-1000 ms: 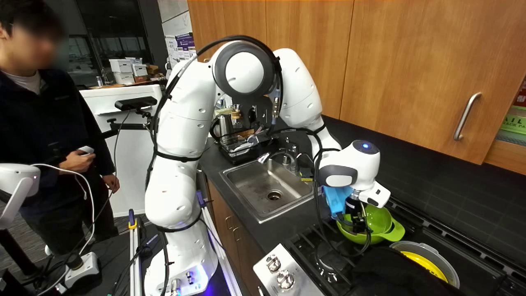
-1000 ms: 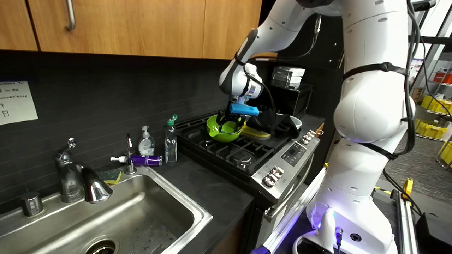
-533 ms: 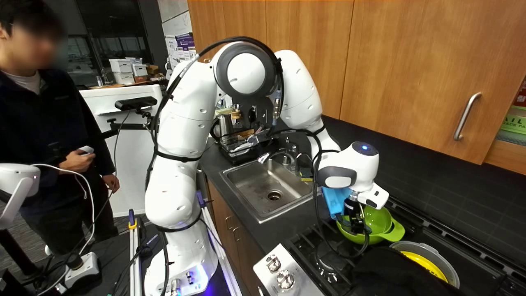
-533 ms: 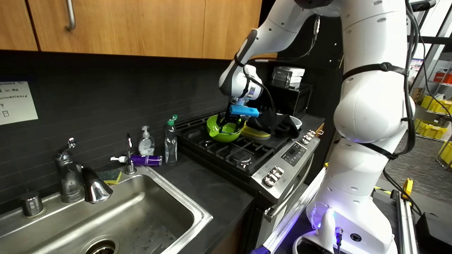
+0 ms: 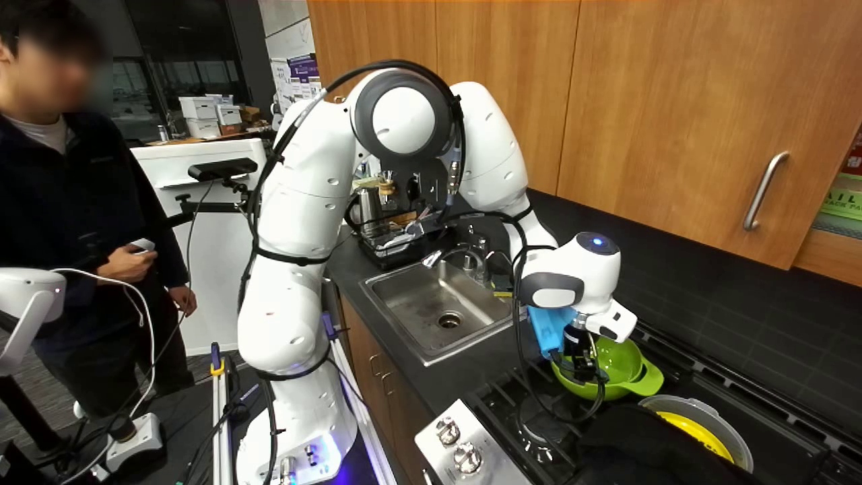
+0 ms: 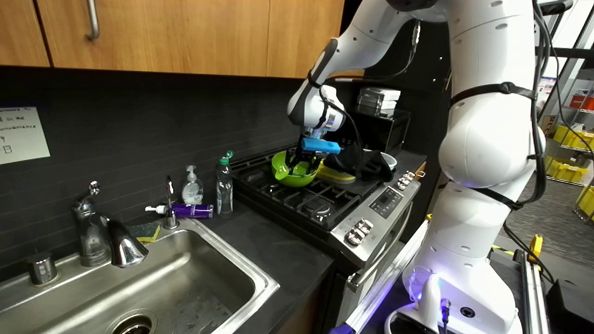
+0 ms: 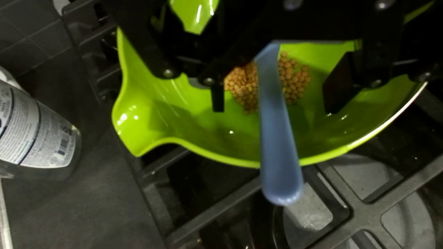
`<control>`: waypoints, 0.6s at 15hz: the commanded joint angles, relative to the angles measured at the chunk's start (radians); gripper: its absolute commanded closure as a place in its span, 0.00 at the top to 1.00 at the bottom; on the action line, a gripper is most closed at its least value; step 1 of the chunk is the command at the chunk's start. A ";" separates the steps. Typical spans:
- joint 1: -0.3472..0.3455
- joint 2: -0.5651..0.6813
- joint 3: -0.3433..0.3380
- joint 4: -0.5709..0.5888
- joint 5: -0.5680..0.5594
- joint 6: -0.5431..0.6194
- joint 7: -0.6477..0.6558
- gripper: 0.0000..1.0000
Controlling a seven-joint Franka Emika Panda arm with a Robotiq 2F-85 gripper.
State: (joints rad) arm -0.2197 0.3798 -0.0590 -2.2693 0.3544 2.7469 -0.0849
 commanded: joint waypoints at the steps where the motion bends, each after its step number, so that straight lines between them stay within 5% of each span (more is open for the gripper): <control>1: 0.004 -0.004 -0.010 0.002 -0.031 0.010 0.035 0.80; 9: 0.004 -0.005 -0.024 0.013 -0.031 0.019 0.064 0.71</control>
State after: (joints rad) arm -0.2204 0.3798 -0.0751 -2.2586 0.3541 2.7593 -0.0573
